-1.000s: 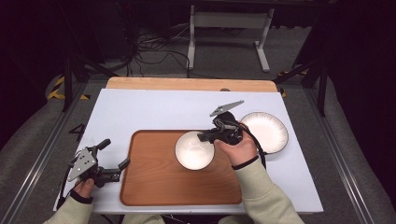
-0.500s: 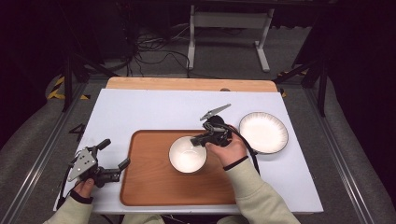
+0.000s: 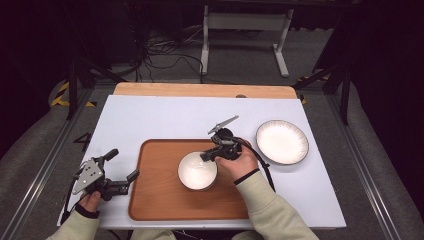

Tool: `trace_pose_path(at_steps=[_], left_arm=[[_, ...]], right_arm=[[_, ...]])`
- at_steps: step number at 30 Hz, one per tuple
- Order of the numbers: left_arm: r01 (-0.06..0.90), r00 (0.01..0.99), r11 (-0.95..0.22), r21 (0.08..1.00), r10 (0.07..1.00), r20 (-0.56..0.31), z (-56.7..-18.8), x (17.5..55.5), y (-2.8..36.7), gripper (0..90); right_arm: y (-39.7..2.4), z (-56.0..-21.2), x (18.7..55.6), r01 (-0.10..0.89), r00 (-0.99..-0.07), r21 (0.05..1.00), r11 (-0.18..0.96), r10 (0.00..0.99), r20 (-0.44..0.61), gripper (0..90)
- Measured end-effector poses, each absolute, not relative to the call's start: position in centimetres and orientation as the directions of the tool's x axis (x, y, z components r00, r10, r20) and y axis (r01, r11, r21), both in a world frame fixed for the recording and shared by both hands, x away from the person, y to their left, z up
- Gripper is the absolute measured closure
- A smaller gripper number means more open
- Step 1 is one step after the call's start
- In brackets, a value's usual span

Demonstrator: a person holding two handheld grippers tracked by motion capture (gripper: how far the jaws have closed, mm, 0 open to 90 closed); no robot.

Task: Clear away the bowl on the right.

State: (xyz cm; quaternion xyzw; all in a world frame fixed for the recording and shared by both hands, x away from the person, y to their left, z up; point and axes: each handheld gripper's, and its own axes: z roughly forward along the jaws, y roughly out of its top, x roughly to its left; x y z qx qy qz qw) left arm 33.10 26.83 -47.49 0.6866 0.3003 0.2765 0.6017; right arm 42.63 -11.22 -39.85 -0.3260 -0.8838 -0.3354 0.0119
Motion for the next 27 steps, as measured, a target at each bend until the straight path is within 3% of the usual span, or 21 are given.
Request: trace_pose_path(at_steps=[27], left_arm=[[0.079,0.667,-0.097,0.992,0.745,0.02,-47.5,33.1,26.8,0.2]], right_arm=[[-11.4,-41.1,43.0,0.594,-0.781,0.561,0.576,0.579,0.233,77.0]])
